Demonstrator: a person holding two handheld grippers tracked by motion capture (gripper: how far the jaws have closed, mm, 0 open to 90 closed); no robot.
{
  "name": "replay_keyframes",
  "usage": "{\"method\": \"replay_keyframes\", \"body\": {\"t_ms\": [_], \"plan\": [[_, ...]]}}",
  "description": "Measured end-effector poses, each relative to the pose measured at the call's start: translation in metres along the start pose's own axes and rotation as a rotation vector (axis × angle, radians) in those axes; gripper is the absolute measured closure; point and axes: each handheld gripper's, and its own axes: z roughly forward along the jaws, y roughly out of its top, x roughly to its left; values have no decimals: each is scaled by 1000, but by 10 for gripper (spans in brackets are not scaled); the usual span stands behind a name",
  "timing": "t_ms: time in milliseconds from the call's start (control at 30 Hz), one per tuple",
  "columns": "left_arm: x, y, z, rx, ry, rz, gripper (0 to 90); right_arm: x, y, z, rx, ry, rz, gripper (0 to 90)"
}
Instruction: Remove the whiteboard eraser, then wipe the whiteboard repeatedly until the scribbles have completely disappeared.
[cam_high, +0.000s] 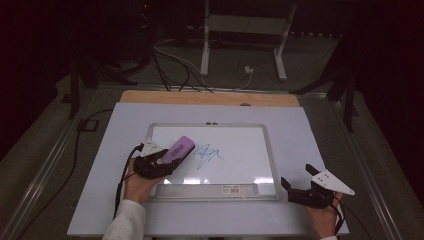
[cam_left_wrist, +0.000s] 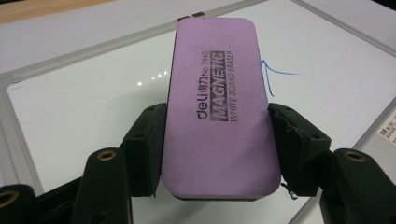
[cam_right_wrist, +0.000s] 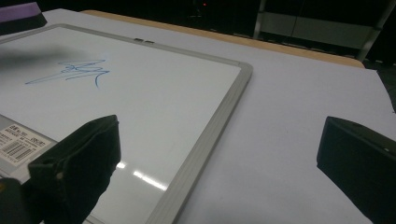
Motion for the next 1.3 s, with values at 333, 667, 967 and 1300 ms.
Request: {"method": "replay_keyframes", "body": {"t_ms": [333, 667, 967, 1300], "plan": [[-5, -1, 14, 24, -23, 15, 417, -1, 0, 0, -1, -1, 4, 0], [-8, -4, 23, 47, -36, 21, 417, -2, 0, 0, -1, -2, 1, 0], [-9, -8, 34, 96, -39, 25, 417, -1, 0, 0, 2, -4, 4, 0], [-9, -7, 39, 108, -16, 1, 298, -1, 0, 0, 1, -2, 3, 0]]}}
